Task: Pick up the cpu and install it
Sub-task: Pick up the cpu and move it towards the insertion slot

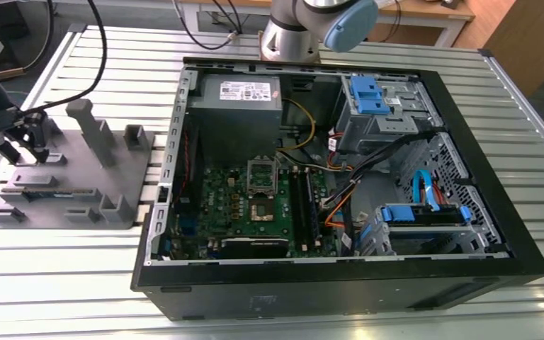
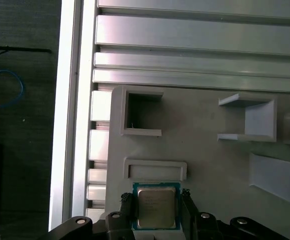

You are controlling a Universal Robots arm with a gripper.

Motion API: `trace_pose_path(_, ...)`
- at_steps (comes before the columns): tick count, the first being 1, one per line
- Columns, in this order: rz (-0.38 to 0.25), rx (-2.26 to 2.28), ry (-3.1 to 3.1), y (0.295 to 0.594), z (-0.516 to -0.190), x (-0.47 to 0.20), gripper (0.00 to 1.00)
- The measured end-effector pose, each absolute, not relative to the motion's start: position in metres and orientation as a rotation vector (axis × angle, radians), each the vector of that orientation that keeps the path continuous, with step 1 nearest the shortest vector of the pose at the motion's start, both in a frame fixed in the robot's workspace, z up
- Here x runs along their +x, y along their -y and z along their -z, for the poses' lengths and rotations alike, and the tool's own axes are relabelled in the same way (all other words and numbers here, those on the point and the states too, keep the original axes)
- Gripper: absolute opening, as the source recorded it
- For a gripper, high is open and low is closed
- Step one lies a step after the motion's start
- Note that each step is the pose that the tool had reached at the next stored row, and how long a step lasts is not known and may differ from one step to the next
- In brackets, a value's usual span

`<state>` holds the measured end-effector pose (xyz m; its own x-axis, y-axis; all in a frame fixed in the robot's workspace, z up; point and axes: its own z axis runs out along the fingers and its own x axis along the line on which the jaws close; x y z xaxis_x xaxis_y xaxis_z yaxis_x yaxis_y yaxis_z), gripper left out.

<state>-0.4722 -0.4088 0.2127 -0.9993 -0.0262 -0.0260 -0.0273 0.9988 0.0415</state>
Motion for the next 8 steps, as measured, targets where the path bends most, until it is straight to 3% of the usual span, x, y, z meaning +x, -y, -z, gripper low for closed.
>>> trace_pose_path(8,-0.065,-0.042,-3.115,0.4088,-0.2137,-0.4722,0.47)
